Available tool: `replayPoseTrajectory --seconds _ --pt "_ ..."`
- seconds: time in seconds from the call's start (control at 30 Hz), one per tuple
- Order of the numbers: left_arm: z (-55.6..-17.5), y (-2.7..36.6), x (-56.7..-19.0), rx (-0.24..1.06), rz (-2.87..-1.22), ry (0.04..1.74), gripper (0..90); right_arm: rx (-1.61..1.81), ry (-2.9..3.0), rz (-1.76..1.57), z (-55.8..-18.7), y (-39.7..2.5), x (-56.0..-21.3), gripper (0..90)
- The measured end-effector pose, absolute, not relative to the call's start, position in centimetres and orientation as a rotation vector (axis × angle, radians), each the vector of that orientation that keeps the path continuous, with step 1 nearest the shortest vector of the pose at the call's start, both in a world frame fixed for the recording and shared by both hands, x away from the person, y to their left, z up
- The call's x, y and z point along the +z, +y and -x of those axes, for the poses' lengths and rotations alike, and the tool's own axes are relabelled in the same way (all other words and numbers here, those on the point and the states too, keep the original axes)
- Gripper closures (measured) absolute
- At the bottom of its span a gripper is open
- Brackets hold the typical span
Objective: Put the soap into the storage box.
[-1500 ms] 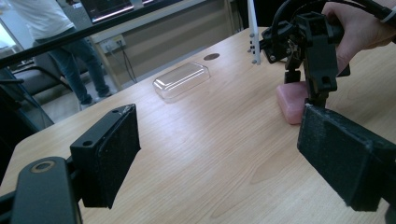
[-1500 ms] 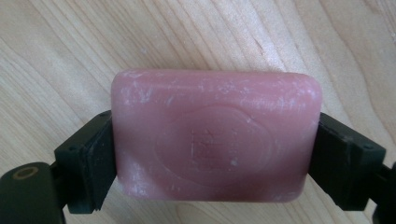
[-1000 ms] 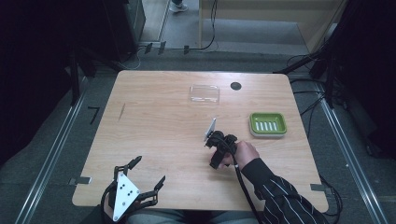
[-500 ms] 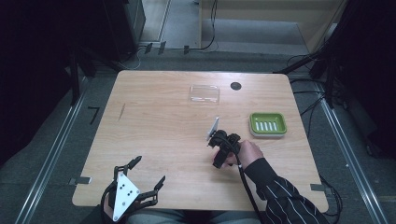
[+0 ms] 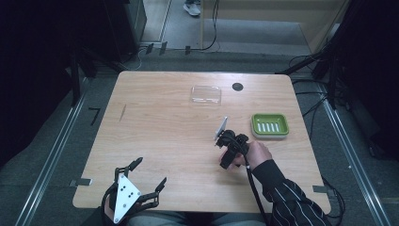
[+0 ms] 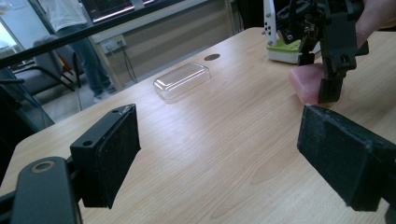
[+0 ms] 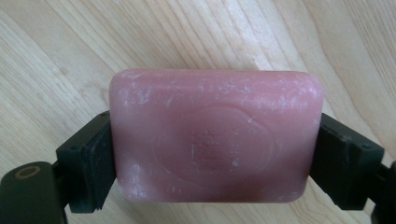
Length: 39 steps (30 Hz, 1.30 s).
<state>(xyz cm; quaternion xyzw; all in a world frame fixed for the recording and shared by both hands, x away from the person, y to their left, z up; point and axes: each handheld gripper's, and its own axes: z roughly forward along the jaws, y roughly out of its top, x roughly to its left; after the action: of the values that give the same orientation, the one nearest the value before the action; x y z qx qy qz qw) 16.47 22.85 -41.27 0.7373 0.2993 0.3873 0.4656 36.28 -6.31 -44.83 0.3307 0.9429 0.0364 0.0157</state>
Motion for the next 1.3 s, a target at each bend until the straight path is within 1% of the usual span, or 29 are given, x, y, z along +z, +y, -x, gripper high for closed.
replayPoseTrajectory --seconds 1.3 --pt "-16.4 22.8 -41.3 0.952 -1.806 0.731 13.6 0.078 2.849 -1.224 -37.9 -12.3 -44.3 13.8"
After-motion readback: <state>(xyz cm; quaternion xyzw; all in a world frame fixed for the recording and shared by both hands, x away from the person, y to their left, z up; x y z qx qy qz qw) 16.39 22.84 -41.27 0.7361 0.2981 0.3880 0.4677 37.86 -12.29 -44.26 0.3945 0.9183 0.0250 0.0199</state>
